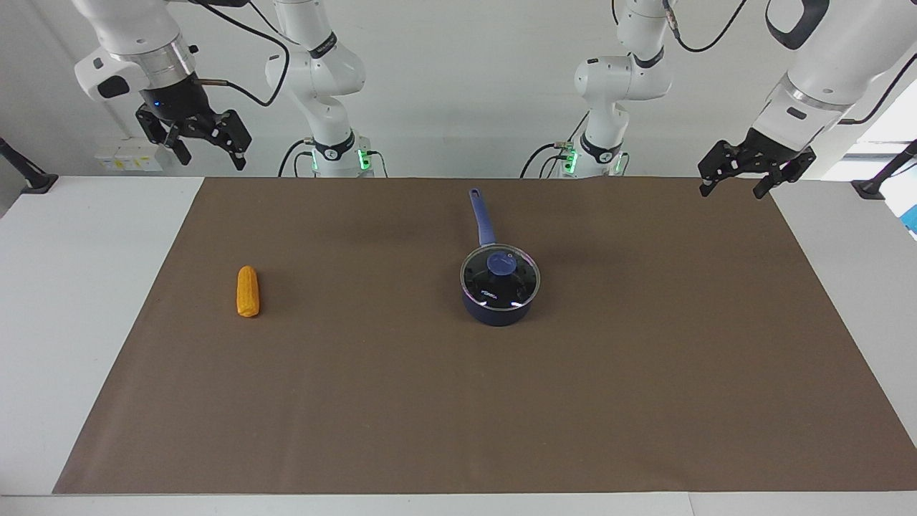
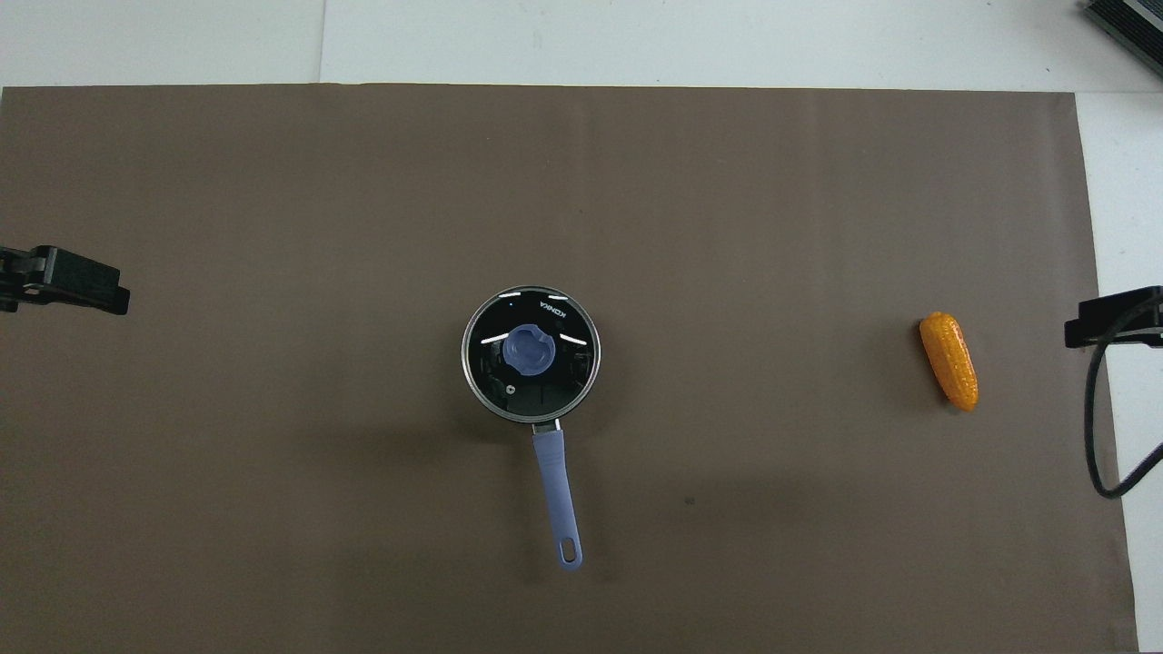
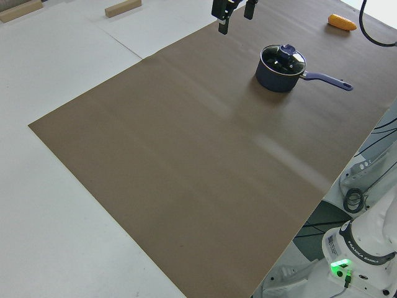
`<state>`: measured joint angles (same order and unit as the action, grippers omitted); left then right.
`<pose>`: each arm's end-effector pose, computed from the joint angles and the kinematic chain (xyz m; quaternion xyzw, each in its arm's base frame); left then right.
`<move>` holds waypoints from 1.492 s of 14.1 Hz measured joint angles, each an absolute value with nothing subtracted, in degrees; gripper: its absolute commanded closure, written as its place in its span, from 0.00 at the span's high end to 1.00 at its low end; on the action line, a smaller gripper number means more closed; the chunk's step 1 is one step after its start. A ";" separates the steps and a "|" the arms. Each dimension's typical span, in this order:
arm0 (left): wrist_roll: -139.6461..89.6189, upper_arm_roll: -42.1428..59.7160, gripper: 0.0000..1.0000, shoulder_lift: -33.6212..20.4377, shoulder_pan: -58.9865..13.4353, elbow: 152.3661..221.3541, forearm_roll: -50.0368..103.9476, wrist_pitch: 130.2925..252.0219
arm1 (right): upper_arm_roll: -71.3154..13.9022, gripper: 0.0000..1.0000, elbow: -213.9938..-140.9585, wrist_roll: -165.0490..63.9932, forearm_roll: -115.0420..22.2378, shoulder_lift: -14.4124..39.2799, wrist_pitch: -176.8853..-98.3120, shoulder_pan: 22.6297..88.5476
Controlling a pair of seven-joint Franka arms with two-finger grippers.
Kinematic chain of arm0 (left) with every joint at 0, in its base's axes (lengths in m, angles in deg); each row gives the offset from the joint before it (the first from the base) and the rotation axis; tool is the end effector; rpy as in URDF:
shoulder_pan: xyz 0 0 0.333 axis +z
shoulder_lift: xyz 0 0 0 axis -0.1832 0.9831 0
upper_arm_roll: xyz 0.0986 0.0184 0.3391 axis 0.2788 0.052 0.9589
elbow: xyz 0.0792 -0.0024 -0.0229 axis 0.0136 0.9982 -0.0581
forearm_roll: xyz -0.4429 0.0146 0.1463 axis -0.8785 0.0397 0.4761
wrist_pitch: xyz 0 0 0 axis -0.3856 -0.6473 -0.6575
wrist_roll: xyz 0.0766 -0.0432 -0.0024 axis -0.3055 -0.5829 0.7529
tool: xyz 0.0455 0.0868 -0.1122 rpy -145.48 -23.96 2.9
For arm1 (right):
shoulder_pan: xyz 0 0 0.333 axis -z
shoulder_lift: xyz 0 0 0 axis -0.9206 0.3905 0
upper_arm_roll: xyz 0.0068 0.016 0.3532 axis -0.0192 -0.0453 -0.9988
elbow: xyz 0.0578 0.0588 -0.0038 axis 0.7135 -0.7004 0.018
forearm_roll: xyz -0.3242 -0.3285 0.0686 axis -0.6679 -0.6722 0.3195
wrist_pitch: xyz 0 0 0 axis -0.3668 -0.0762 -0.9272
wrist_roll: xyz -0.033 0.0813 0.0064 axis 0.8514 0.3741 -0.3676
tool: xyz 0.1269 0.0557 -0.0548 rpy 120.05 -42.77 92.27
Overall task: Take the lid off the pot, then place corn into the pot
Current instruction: 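Move the left gripper toward the glass lid on the pot, then grasp the lid knob with the left gripper while the right gripper reaches the corn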
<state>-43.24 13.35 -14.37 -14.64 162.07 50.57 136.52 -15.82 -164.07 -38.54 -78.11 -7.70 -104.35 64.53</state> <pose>0.6285 -0.0326 0.6405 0.9985 -0.0476 -0.0249 0.0135 0.5866 -0.0385 0.6619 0.9980 -0.0626 -0.0107 0.0055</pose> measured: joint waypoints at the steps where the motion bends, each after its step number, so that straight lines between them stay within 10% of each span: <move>1: -43.24 13.32 1.00 -14.38 -14.65 162.14 50.57 136.43 | -15.81 1.00 -164.07 -38.54 -77.53 -7.73 -104.34 64.51; 15: -43.25 11.91 1.00 -14.47 -18.70 167.06 50.38 140.57 | -15.11 1.00 -164.70 -38.74 -76.30 -7.83 -104.94 65.41; 21: -41.90 11.73 1.00 -14.17 -24.90 171.74 50.36 147.99 | -15.07 1.00 -176.07 -48.34 -76.69 -6.12 -118.94 66.08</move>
<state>-41.90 11.73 -14.17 -24.90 171.74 50.36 147.99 -15.07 -176.07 -48.34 -76.69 -6.12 -118.94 66.08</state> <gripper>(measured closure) 0.000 0.000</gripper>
